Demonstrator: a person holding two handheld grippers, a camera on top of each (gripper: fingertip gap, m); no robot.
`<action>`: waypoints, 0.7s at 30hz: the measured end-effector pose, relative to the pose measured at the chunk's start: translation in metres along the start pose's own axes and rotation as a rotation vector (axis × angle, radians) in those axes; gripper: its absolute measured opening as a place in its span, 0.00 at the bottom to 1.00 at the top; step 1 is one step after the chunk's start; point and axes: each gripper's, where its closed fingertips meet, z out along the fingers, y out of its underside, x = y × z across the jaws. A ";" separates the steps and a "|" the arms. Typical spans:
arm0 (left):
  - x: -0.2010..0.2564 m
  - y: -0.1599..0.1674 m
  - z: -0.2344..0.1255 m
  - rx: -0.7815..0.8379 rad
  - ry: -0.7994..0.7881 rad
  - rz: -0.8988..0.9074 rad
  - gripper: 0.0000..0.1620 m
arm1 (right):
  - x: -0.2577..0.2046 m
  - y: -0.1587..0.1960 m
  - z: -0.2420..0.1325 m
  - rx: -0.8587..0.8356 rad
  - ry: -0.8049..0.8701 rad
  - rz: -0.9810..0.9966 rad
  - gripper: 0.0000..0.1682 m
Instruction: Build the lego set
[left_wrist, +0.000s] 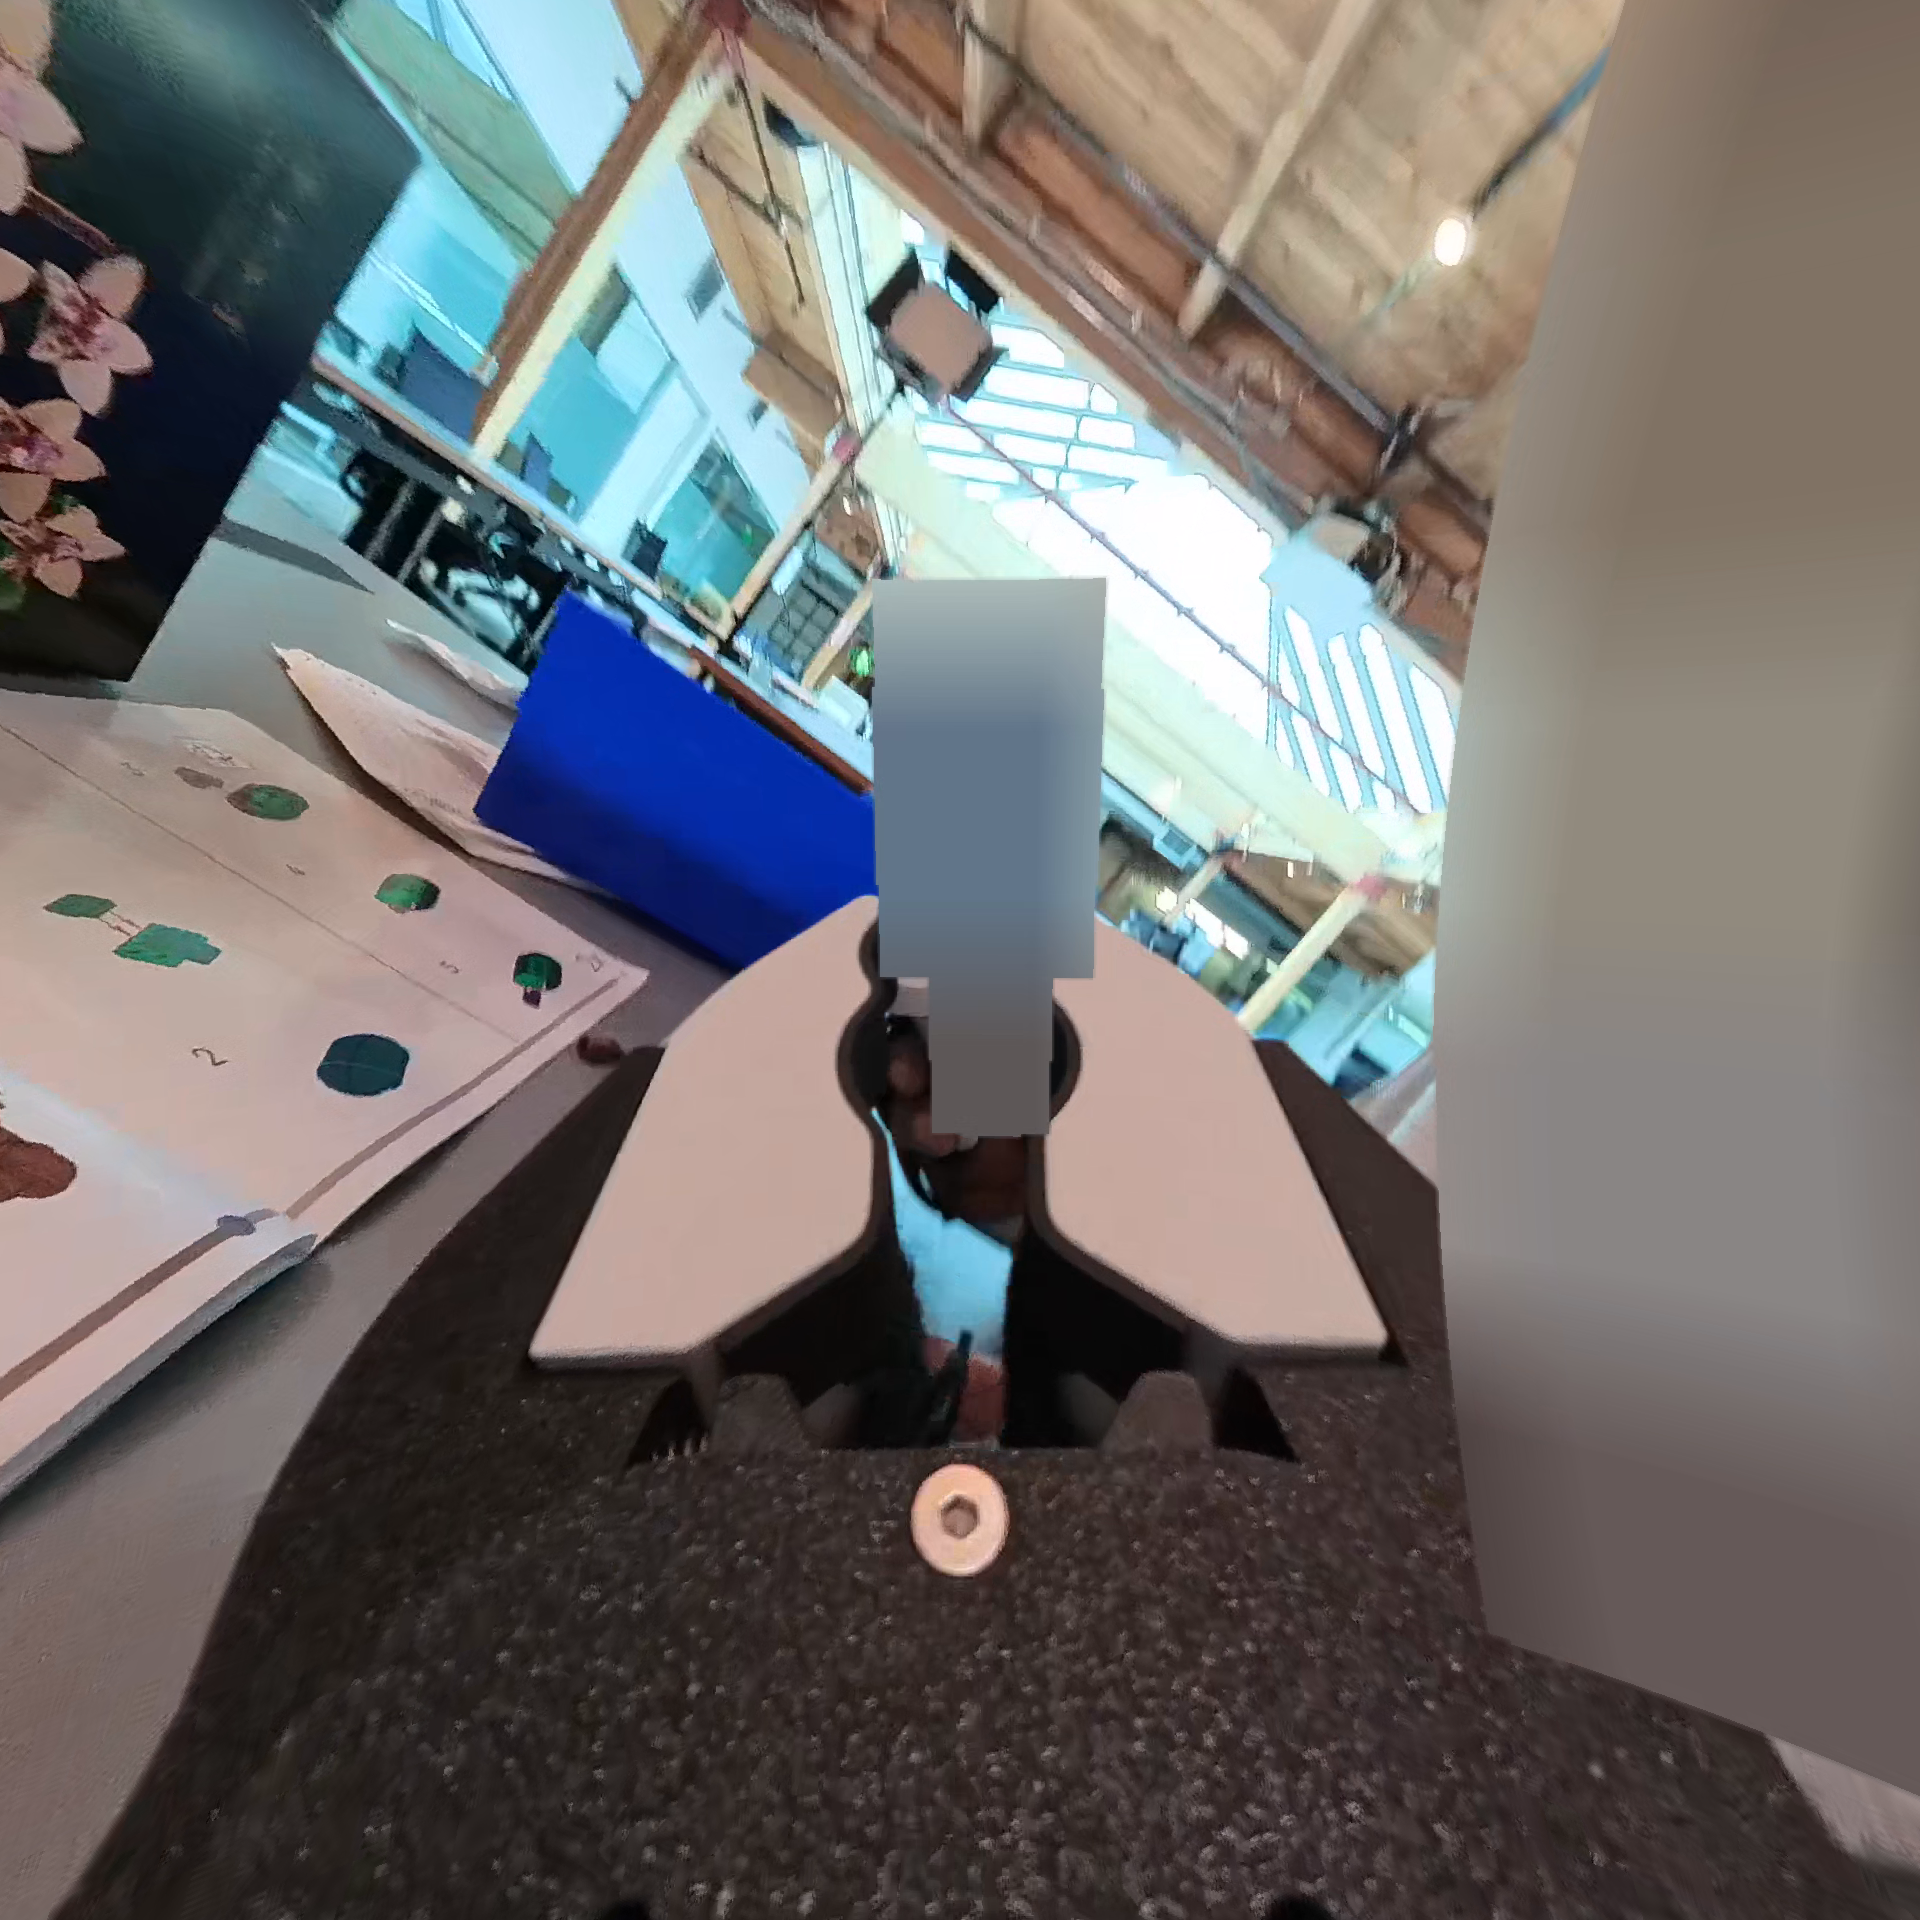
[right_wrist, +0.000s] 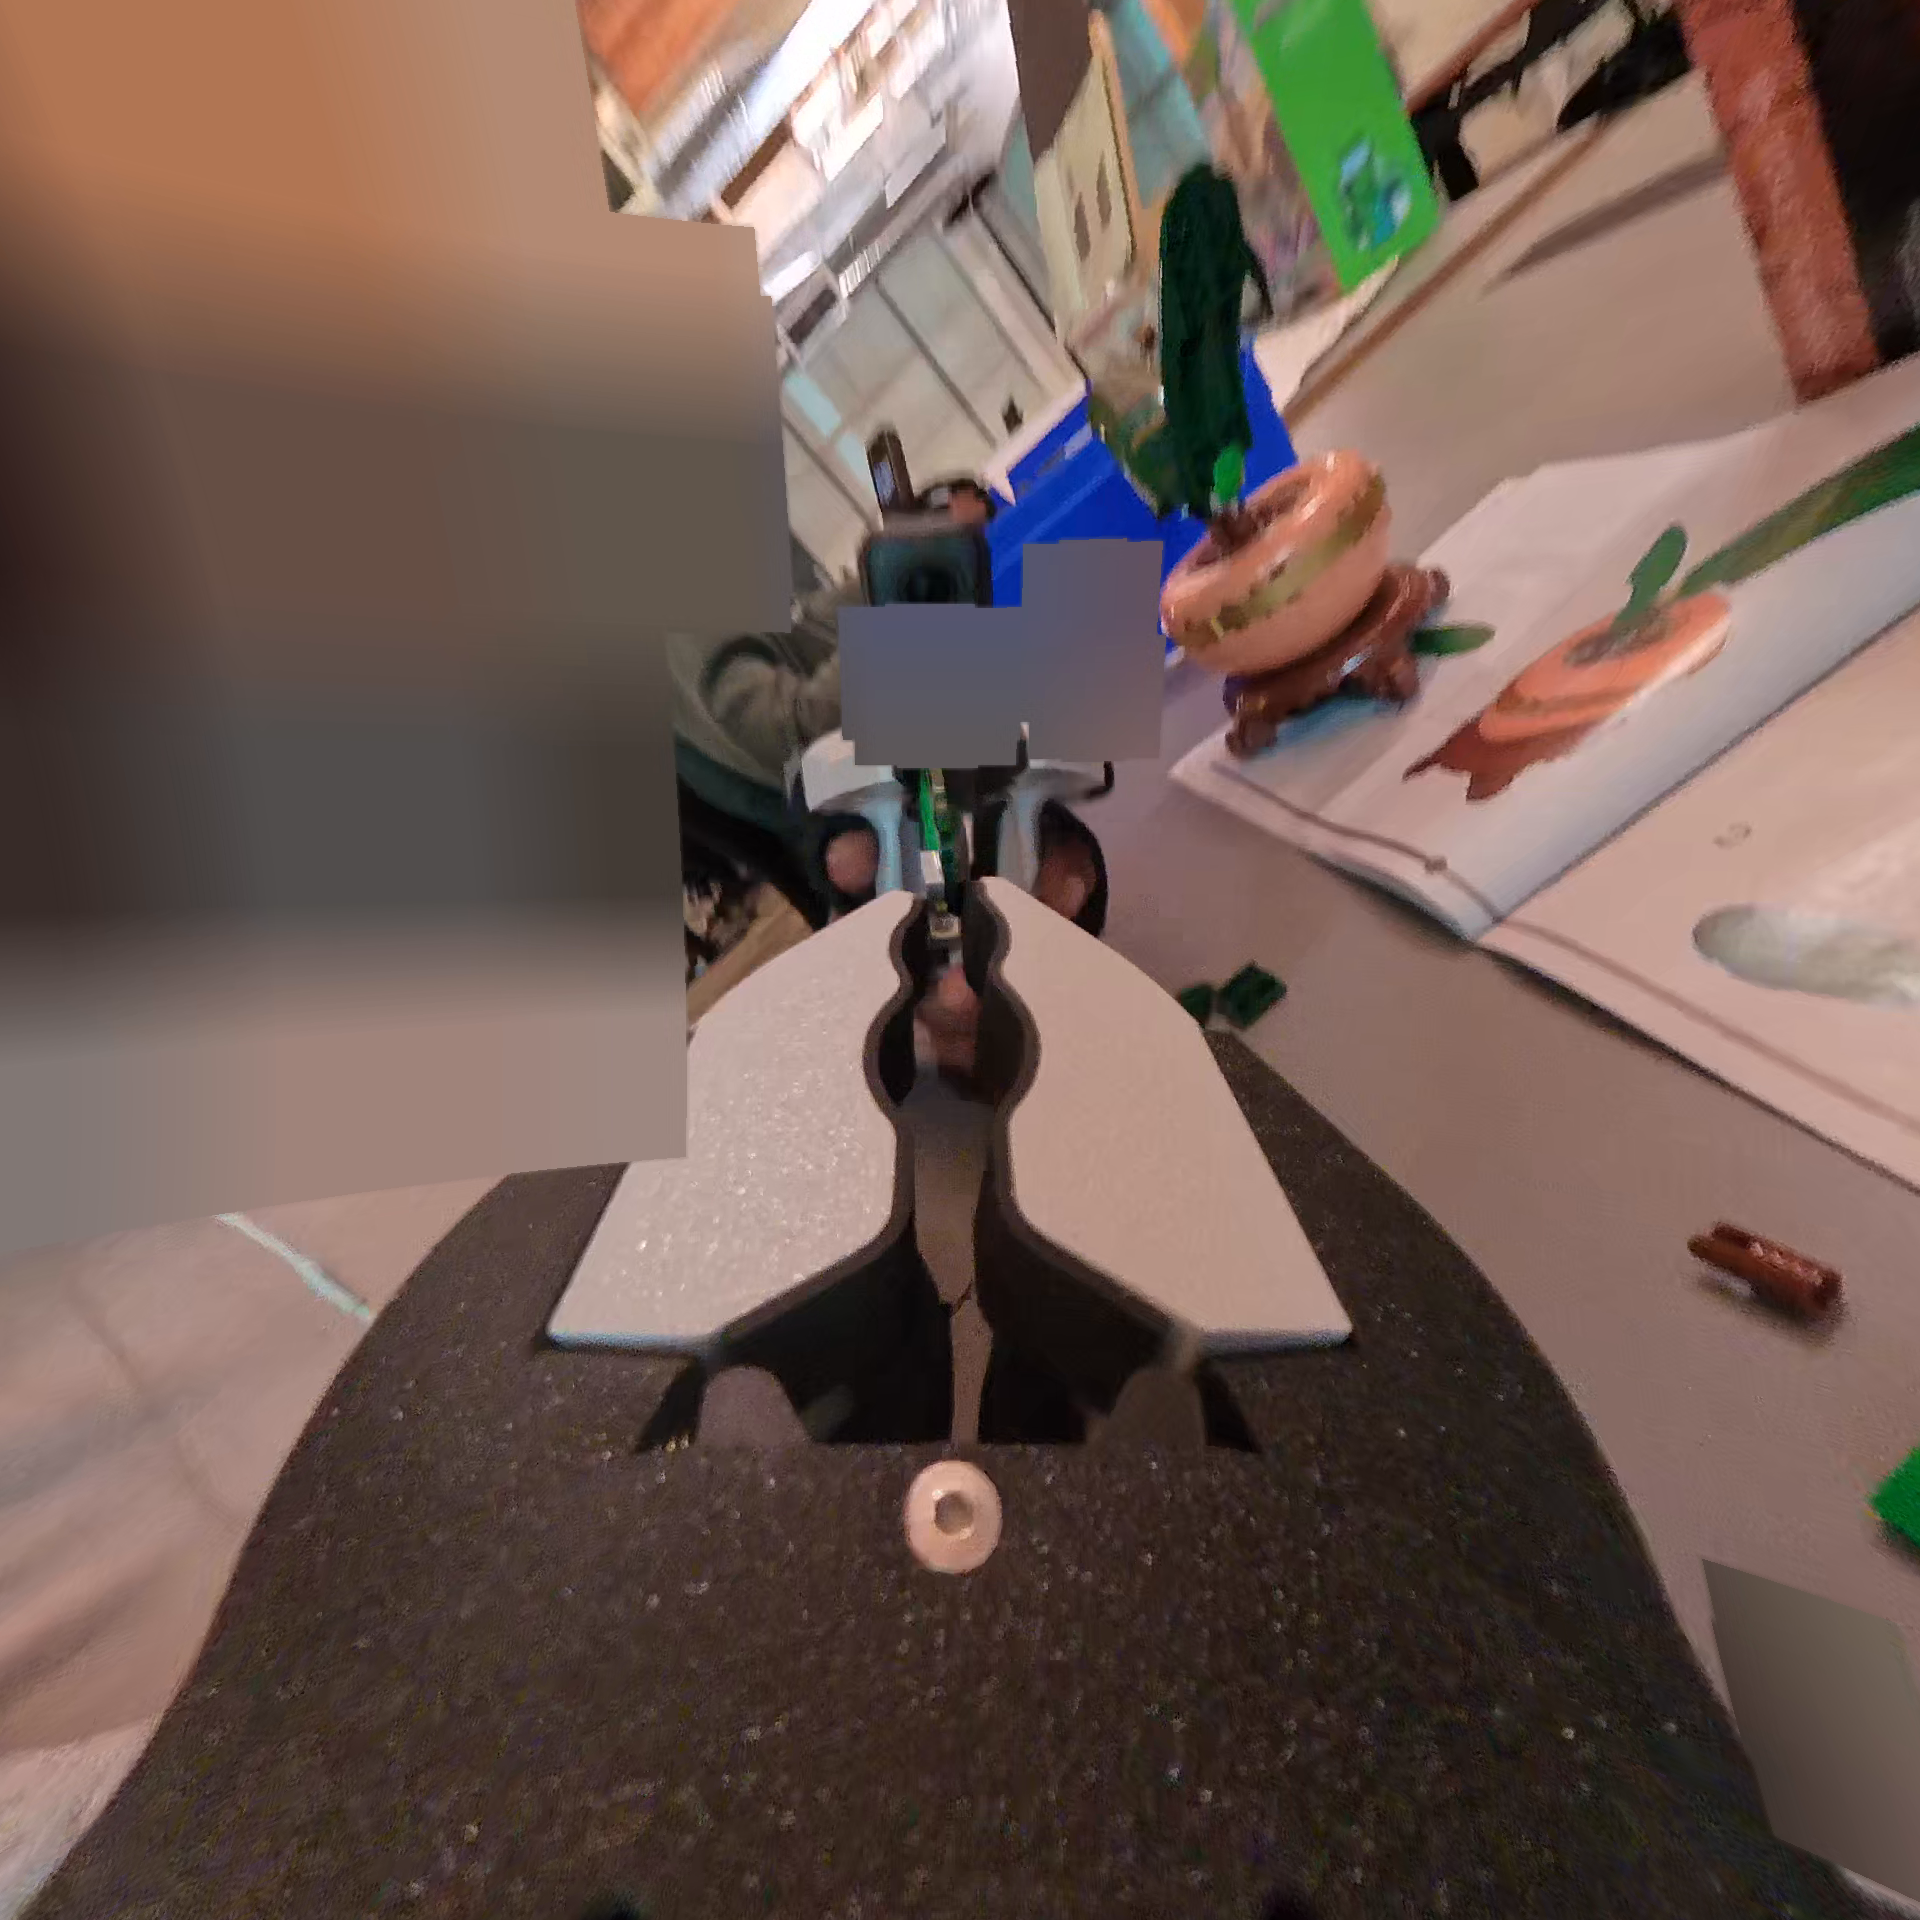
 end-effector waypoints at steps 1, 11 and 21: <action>0.002 0.005 0.000 -0.049 0.006 0.016 0.12 | 0.000 0.005 -0.003 -0.049 0.010 -0.004 0.03; 0.012 0.044 0.005 -0.313 0.035 0.077 0.03 | -0.006 0.021 -0.014 -0.277 0.037 -0.165 0.04; -0.030 0.017 -0.022 -0.052 -0.207 -0.342 0.03 | 0.081 0.008 -0.074 -0.595 0.597 -0.933 0.08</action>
